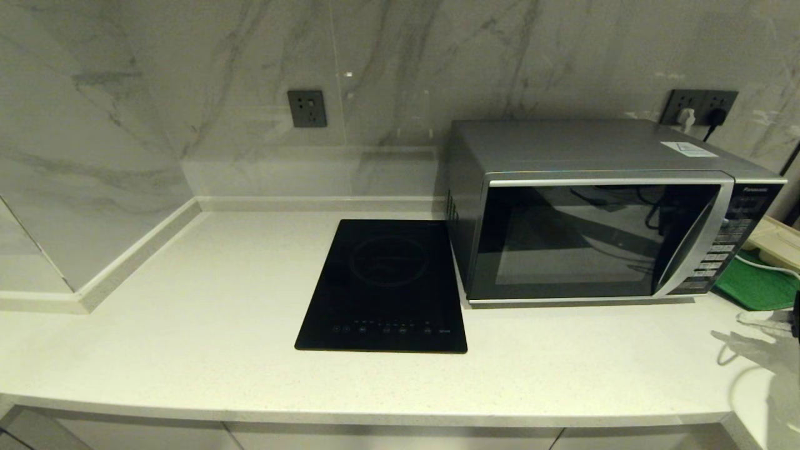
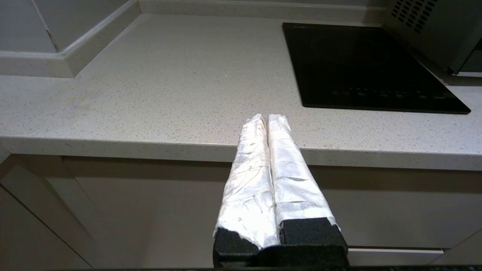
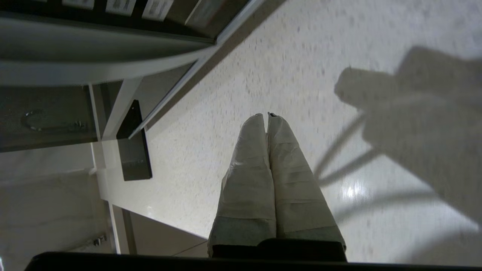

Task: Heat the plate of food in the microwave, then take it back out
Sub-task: Open the microwave oven

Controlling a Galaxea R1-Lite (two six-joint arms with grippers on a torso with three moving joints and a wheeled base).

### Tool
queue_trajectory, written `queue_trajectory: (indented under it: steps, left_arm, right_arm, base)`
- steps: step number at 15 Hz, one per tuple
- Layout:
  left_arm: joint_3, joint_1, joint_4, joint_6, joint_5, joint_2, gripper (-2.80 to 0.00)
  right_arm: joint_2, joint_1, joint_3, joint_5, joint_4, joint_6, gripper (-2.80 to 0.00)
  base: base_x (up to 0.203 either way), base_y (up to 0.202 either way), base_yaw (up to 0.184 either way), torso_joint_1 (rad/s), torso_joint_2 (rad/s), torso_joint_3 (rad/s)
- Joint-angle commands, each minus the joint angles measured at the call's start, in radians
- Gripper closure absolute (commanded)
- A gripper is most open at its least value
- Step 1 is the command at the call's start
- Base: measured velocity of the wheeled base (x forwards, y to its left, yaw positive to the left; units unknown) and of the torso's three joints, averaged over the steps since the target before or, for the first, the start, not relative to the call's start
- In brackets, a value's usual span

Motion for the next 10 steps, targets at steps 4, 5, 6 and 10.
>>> queue_trajectory:
  steps: [4, 5, 6, 10]
  left_arm:
    - [0.0, 0.0, 0.0, -0.001, 0.0, 0.0, 0.0]
    - [0.0, 0.0, 0.0, -0.001, 0.0, 0.0, 0.0]
    - [0.0, 0.0, 0.0, -0.001, 0.0, 0.0, 0.0]
    - [0.0, 0.0, 0.0, -0.001, 0.0, 0.0, 0.0]
  right_arm:
    - [0.168, 0.067, -0.193, 0.046, 0.004, 0.001, 0.0]
    - [0.178, 0.075, -0.211, 0.054, 0.004, 0.002, 0.0]
    - [0.19, 0.08, -0.237, 0.068, 0.004, 0.002, 0.0]
    - [0.188, 0.089, -0.258, 0.093, 0.007, 0.005, 0.0]
  base:
    - [0.0, 0.0, 0.0, 0.0, 0.0, 0.0]
    - [0.0, 0.0, 0.0, 0.0, 0.0, 0.0]
    - [0.0, 0.0, 0.0, 0.0, 0.0, 0.0]
    - [0.0, 0.0, 0.0, 0.0, 0.0, 0.0]
